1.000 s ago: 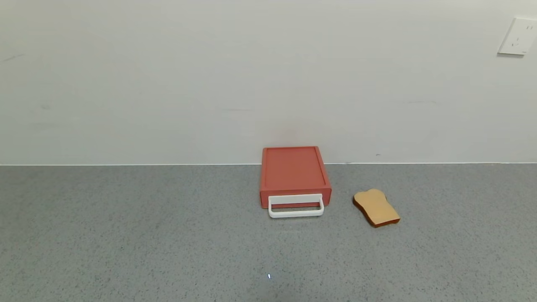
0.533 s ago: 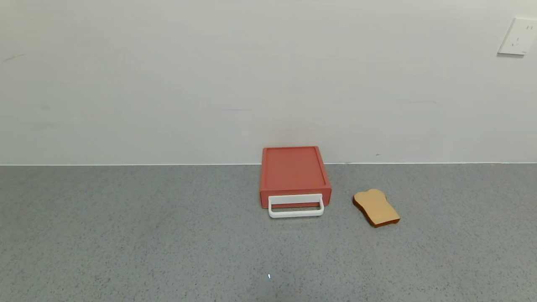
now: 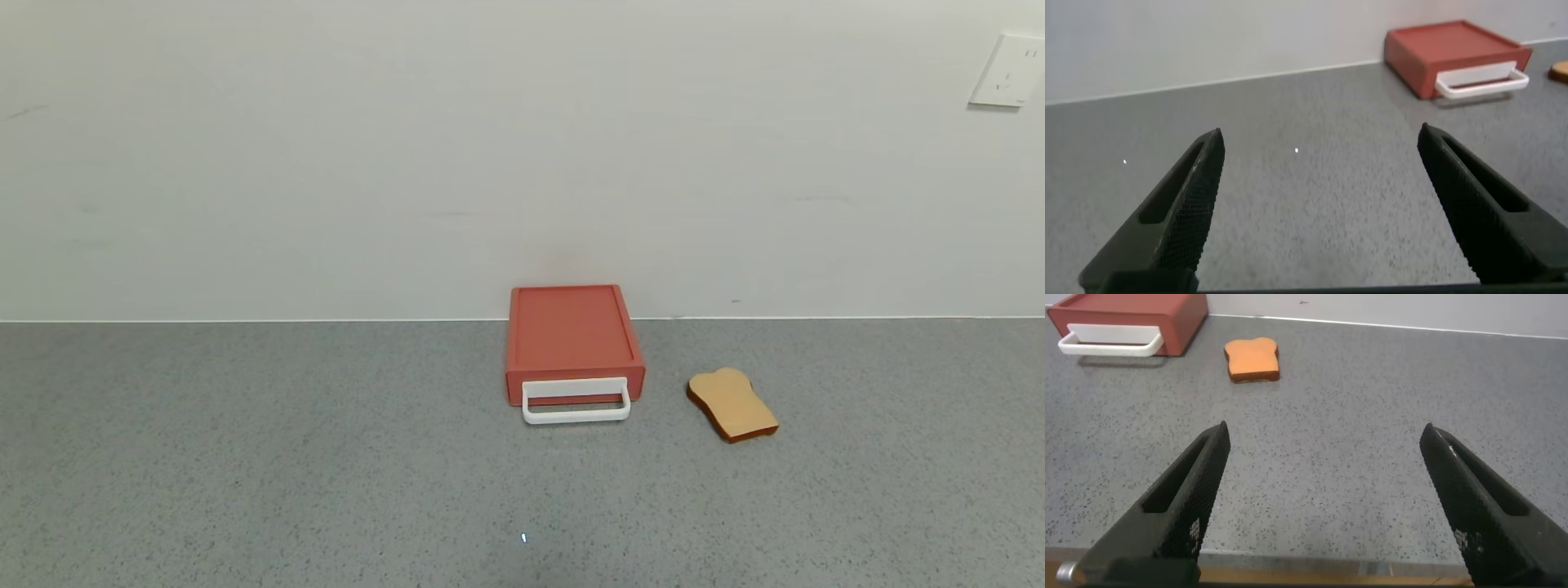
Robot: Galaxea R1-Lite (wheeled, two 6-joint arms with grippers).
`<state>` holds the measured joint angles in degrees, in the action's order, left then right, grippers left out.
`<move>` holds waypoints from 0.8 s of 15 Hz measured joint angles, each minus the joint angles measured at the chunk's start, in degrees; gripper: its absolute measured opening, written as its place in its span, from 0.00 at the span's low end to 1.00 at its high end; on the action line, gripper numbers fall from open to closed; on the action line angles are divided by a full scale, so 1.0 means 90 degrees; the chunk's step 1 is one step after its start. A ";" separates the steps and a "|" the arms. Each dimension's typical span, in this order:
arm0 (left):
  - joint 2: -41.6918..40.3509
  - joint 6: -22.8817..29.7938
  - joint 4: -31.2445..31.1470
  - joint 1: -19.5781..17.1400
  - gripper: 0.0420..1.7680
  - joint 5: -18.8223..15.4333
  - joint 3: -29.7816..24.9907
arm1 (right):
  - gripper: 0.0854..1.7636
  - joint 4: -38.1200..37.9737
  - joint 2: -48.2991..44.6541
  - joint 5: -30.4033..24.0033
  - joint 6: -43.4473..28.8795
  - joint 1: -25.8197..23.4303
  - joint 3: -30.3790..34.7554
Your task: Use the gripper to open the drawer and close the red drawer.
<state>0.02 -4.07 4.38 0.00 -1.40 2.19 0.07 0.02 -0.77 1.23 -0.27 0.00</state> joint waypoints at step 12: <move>0.0000 0.0676 -0.0507 0.0000 0.97 0.0098 -0.0244 | 0.97 0.0000 -0.0003 -0.0012 -0.0005 0.0000 0.0000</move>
<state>0.02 2.01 -0.18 0.00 -0.52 0.00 0.07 0.00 -0.88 1.18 -0.27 0.00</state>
